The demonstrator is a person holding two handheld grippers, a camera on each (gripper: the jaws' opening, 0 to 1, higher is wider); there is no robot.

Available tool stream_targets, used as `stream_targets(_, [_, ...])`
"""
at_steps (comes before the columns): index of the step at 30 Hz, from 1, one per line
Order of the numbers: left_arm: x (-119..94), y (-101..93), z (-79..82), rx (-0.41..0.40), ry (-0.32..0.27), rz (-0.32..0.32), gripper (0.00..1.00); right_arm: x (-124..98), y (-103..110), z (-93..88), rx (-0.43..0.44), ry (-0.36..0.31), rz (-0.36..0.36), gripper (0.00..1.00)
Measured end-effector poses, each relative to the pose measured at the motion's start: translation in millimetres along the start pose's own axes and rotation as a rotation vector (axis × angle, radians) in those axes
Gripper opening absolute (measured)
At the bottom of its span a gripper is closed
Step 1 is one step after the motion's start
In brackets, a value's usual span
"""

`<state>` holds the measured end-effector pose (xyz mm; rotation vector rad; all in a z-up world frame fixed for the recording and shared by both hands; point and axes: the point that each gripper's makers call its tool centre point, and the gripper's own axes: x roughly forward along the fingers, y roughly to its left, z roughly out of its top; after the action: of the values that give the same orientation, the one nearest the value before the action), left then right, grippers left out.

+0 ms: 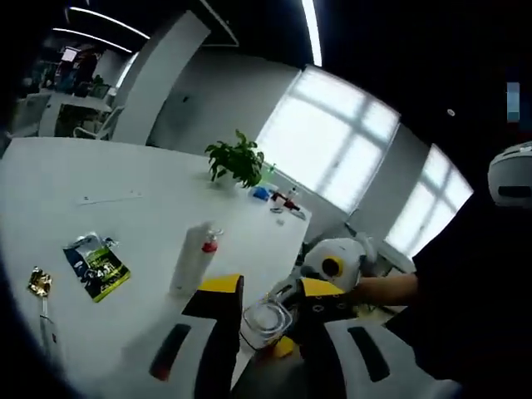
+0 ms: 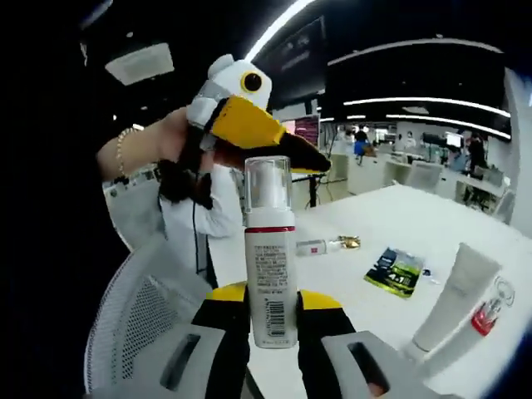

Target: Arrange the skincare products in the storage area until every visible bottle or jar stands upright without overlapping.

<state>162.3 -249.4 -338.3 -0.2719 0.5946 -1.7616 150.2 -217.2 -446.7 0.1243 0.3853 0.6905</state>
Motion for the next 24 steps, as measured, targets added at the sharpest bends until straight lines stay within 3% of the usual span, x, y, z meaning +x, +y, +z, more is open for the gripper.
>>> stream_targets(2, [-2, -6.0, 4.3, 0.018, -0.019, -0.02, 0.29, -1, 5, 7.6, 0.069, -0.052, 0.037, 0.12])
stream_targets(8, [-10, -8.4, -5.3, 0.105, 0.035, -0.05, 0.35, -6, 17, 24.7, 0.17, -0.143, 0.136, 0.12])
stream_targets(14, [-10, -19.6, -15.2, 0.139, 0.072, -0.08, 0.32, -10, 34, 33.2, 0.174, -0.158, 0.214, 0.12])
stream_targets(20, [-7, -28.0, -25.3, 0.21, 0.126, -0.077, 0.2, -13, 41, 35.6, 0.177, -0.164, 0.245, 0.12])
stream_targets(24, [-3, -30.2, -29.2, 0.272, 0.14, -0.07, 0.21, -15, 44, 37.6, 0.181, -0.167, 0.256, 0.12])
